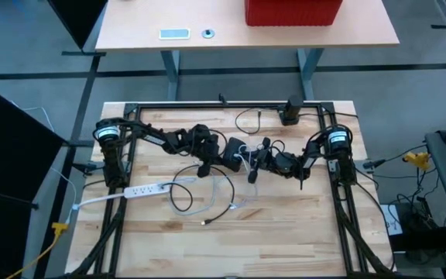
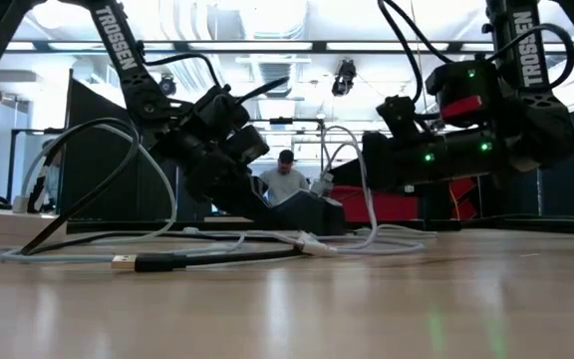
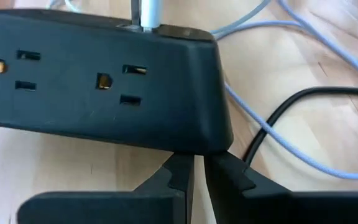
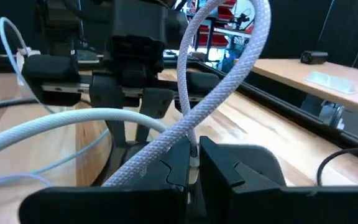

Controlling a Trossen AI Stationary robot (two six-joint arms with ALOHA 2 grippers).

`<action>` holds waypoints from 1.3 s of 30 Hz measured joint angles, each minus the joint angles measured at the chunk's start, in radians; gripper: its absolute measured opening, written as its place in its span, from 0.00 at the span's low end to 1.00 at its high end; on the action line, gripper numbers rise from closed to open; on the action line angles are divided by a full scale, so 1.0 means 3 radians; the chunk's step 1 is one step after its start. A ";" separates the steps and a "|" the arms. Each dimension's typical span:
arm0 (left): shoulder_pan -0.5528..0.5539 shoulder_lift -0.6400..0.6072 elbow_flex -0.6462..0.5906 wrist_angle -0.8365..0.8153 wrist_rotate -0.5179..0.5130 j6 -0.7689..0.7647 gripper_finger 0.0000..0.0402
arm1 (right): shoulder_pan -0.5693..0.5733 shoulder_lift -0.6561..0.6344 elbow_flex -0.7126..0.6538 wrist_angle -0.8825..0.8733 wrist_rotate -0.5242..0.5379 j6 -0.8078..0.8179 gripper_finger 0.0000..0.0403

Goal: Insert USB
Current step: Insert the purple charger cable into the black outlet extension

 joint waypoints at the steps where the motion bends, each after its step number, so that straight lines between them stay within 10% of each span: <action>1: 0.0000 -0.0002 0.0001 0.0005 0.0001 -0.0005 0.06 | 0.0000 -0.0048 -0.0023 -0.0020 -0.0004 -0.0076 0.02; 39: 0.0001 -0.0003 0.0004 -0.0011 -0.0004 -0.0076 0.06 | -0.0098 0.0007 -0.0152 0.0087 -0.0147 -0.0252 0.02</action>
